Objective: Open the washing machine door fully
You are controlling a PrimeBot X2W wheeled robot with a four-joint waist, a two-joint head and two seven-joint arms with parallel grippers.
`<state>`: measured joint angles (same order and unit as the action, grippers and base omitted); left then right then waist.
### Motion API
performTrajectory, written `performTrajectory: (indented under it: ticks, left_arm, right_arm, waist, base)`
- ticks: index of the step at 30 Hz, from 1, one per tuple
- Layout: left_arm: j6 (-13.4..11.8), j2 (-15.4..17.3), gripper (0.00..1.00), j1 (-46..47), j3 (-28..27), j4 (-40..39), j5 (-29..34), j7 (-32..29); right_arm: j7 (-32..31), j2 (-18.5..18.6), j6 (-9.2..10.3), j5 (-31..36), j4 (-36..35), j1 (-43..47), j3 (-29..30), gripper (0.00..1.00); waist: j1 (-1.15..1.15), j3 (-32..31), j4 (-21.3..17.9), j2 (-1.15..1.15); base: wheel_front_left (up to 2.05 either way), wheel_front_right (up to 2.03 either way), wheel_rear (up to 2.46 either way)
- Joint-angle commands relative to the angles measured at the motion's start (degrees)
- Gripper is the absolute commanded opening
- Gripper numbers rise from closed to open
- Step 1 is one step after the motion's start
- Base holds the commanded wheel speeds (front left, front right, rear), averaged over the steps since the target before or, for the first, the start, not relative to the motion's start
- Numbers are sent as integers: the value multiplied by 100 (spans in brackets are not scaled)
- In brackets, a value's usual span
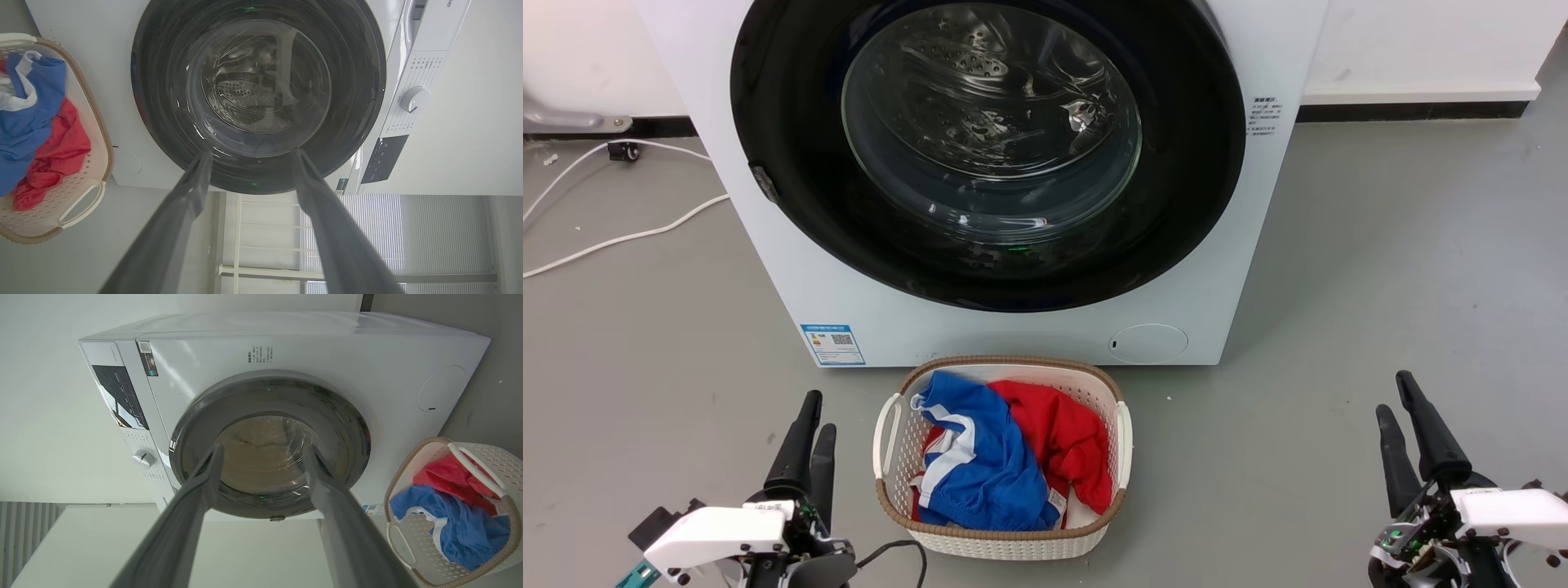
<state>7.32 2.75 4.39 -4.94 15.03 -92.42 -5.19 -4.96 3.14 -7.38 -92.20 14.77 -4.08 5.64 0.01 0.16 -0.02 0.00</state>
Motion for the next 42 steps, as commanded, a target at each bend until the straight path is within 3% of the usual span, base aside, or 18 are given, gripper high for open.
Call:
performTrajectory:
  ticks: [1, 13, 42]
  left_arm:
    - [4, 17, 100, 122, 52, -143, 5, 55]
    - [6, 40, 100, 111, 395, -335, 772, 389]
    - [-141, 153, 100, 116, 652, -583, 4812, 1015]
  right_arm:
    - [50, 10, -2, 58, -151, -63, -22, 100]
    - [381, 144, -4, 749, -420, 44, -227, 100]
    - [652, 259, -8, 4498, -683, -43, -348, 100]
  waist:
    - [0, -1, -1, 0]
    - [0, -20, -11, 0]
    - [0, -34, -34, 0]
  base:
    - [0, 0, 0]
    - [0, 0, 0]
    - [0, 0, 0]
